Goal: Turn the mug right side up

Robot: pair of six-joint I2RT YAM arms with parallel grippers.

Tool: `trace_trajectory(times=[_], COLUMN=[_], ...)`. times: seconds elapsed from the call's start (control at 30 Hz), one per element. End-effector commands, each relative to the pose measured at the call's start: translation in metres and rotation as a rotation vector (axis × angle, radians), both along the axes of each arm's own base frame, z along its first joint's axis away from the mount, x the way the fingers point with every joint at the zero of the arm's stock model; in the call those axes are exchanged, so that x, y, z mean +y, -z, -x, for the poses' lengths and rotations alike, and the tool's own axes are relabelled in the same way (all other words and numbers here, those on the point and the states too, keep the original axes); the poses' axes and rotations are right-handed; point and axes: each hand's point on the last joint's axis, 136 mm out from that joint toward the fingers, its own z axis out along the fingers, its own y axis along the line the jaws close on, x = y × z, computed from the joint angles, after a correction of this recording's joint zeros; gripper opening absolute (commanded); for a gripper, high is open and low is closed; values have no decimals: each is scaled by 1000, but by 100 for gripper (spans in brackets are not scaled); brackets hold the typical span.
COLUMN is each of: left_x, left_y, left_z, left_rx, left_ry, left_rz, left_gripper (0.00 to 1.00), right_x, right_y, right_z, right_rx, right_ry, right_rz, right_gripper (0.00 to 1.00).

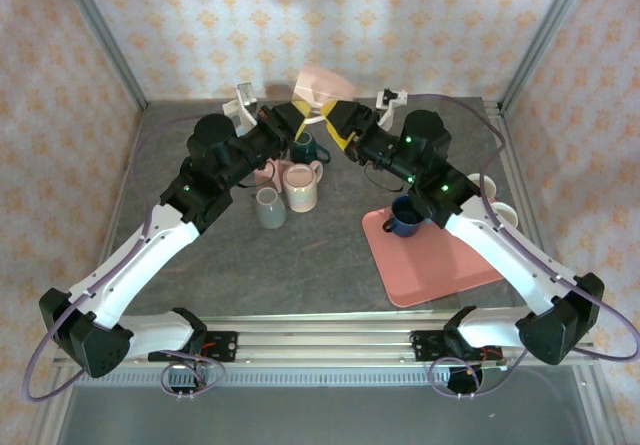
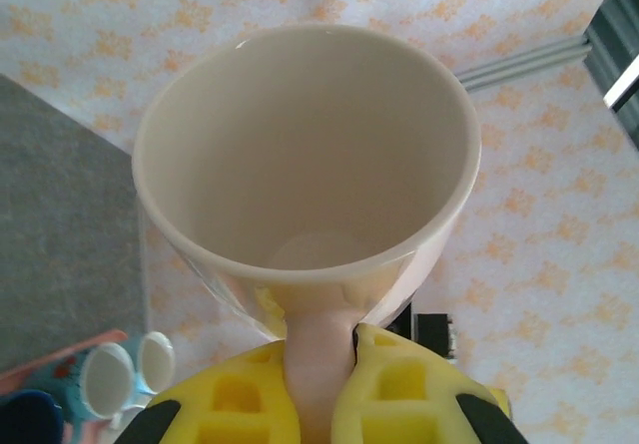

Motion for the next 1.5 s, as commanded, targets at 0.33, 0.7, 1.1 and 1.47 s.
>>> trace_trajectory(times=[0.33, 0.7, 1.1, 1.47], left_x=[1, -54, -76, -108], left_y=[-15, 70, 154, 205], left_z=[36, 75, 44, 26], left_rx=[-403, -579, -339, -314], left_ry=[99, 353, 160, 97], left_rz=[-589, -952, -1117, -1138], left_gripper=[0, 0, 0, 0], right_x=[-110, -221, -244, -242], right_y=[45, 84, 125, 148], right_z=[30, 28, 27, 27], right_rx=[46, 374, 527, 562], right_ry=[218, 368, 401, 383], right_rz=[598, 638, 627, 630], right_gripper=[56, 47, 46, 46])
